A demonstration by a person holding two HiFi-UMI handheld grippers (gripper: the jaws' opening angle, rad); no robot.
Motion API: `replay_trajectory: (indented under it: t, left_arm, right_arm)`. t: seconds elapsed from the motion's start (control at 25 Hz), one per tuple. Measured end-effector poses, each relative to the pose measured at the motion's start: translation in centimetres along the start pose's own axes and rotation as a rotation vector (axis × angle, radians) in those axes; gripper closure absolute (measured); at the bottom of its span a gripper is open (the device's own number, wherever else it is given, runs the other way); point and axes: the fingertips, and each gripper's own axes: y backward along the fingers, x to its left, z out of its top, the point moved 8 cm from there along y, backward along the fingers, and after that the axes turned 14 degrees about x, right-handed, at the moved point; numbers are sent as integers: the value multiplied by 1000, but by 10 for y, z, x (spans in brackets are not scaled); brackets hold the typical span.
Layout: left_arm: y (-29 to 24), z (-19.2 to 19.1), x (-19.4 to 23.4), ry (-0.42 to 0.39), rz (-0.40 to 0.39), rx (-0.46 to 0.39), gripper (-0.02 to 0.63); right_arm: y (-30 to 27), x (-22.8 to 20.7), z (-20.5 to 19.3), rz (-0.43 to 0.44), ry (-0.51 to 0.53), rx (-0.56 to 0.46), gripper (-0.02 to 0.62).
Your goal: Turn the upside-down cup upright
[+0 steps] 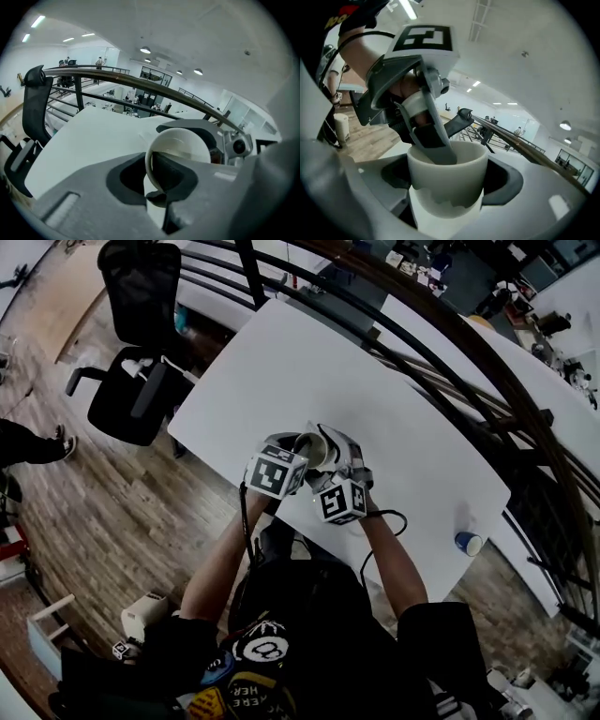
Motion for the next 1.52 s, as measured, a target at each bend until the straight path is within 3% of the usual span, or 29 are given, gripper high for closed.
replay_trajectory:
  t: [0.24,0.32,0.4,0.48,0.6,0.76,0.84,0.92,1.04,1.16,1.24,1.32,1.52]
  left_arm:
    - [1,-5,-4,131,-197,-18,568]
    - [6,-6,5,196,-227,-58,568]
    - [16,-5,18,253,-244,-124,568]
    - [25,-5,29,276,-254,-199,568]
    - [36,-4,35,251,-229,-288,568]
    - [44,-2,30,162,-162,-388,568]
    - [48,-3,27,123,-145,-440,568]
    - [51,-3,23,80,-128,-477,568]
    - [50,-4,17,-6,-130,-498,568]
    - [44,-9,20,-63,-145,-502,566]
    - [39,-14,22,-128,-111,-460,558]
    - [33,-20,27,-159,-59,-403,541]
    - [6,-58,53,26,69,-250,520]
  right_arm:
    - [22,3,-3,-11,21,-6,183]
    - [31,-1,-6,17,-50,-55,184]
    - [38,-6,-17,97,-240,-129,184]
    - [40,-15,-29,265,-573,-220,184]
    - [33,-27,-38,619,-1125,-418,212]
    - [8,-33,-38,1021,-1649,-667,201]
    - [-3,-31,-35,1178,-1777,-697,209]
    - [-12,-26,-28,1308,-1818,-688,206]
    - [-17,-23,-17,1408,-1847,-739,212]
    - [-18,-20,-15,1385,-1840,-744,218]
    - [-18,-20,-18,1285,-1779,-682,213]
    - [-18,-26,-22,1128,-1648,-592,215]
    - [-29,-57,-41,710,-1321,-426,215]
